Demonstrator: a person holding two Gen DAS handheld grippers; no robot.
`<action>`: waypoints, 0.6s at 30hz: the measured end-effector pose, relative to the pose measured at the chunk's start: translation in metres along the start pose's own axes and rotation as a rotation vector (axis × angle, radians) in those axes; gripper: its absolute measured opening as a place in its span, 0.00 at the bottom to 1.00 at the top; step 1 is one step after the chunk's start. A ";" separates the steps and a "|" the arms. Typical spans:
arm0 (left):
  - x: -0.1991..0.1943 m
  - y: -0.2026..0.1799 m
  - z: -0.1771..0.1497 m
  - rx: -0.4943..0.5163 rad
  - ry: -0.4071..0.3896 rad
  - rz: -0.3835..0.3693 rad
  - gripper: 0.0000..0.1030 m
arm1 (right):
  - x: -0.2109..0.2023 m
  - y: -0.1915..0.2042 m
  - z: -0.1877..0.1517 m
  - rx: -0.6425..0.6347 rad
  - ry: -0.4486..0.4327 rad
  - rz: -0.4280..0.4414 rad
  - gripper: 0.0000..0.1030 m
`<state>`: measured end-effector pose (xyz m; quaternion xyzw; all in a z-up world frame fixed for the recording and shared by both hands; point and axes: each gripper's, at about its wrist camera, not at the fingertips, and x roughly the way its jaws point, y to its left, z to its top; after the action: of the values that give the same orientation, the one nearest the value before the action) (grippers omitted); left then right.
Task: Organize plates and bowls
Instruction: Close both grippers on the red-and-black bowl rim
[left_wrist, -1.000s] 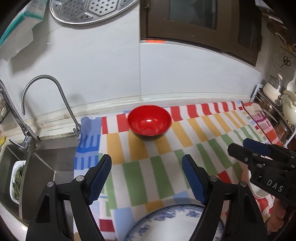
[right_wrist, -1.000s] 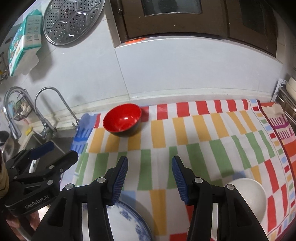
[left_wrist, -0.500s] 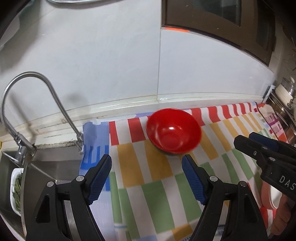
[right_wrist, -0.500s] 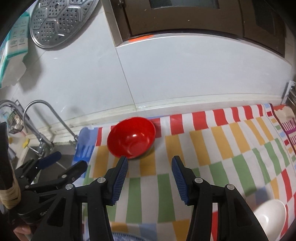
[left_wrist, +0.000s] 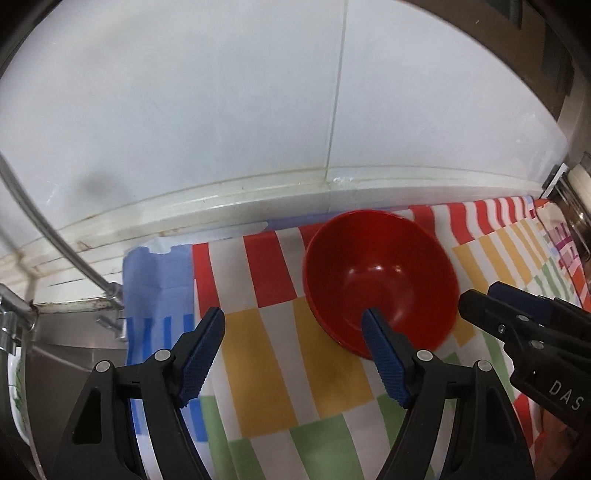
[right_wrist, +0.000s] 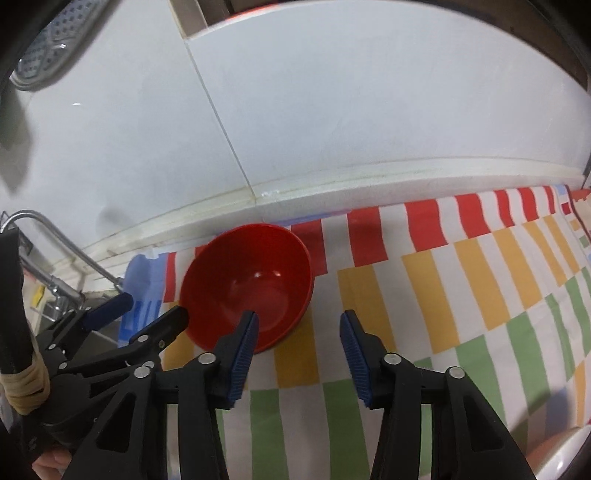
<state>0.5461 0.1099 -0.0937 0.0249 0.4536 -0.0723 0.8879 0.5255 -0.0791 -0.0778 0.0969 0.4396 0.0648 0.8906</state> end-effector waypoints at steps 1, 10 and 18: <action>0.006 0.001 0.001 0.000 0.007 0.003 0.73 | 0.004 -0.001 0.001 0.003 0.007 -0.003 0.41; 0.036 0.003 0.008 -0.007 0.041 -0.015 0.58 | 0.034 0.002 0.010 0.001 0.037 0.000 0.28; 0.042 -0.008 0.009 0.018 0.050 -0.069 0.20 | 0.040 -0.002 0.016 0.025 0.042 0.012 0.15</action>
<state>0.5761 0.0970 -0.1222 0.0191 0.4754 -0.1064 0.8731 0.5623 -0.0749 -0.0992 0.1091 0.4585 0.0666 0.8795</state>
